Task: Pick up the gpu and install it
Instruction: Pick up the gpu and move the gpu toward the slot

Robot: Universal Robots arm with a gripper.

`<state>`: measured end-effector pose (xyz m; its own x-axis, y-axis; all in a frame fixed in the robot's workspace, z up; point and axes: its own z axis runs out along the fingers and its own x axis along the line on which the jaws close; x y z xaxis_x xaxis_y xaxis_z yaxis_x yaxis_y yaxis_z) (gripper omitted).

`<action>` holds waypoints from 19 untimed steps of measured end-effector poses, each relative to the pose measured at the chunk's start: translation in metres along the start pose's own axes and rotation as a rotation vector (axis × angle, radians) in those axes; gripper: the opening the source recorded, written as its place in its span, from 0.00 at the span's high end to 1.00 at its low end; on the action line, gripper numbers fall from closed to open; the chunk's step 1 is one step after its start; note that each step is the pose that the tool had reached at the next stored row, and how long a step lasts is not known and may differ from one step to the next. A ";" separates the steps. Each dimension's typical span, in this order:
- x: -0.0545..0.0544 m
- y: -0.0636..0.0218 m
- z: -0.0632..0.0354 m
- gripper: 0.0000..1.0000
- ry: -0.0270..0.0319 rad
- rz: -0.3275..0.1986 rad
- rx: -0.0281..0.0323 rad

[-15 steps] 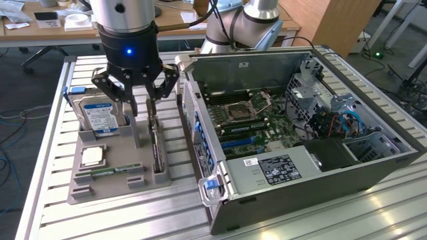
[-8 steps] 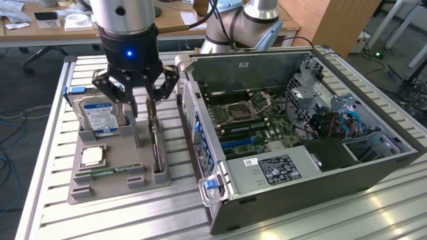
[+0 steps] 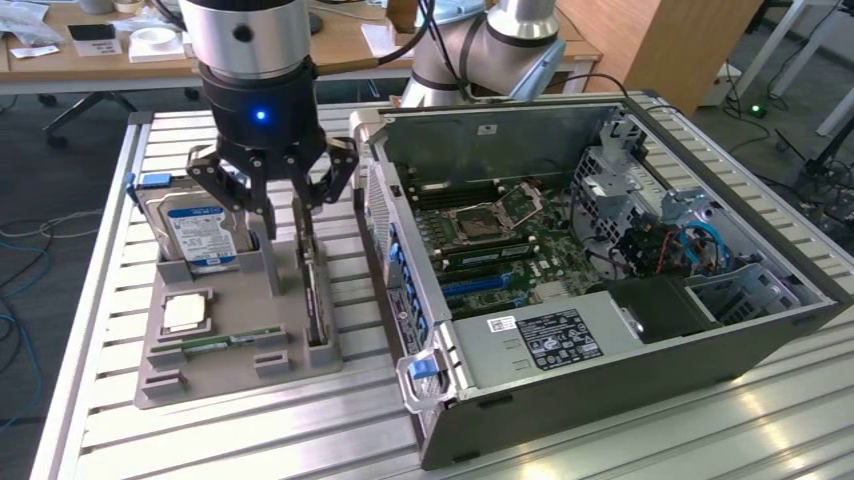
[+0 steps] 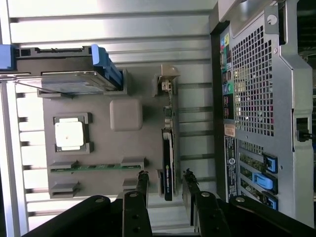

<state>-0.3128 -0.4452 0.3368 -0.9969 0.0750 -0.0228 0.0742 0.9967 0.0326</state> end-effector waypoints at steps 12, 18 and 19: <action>0.000 -0.0001 0.0042 0.58 -0.0001 0.000 -0.0002; 0.000 -0.0003 0.0088 0.58 0.0001 0.000 0.0000; 0.000 -0.0003 0.0089 0.58 0.0001 0.000 0.0001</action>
<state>-0.3128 -0.4453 0.3278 -0.9969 0.0750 -0.0228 0.0742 0.9967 0.0326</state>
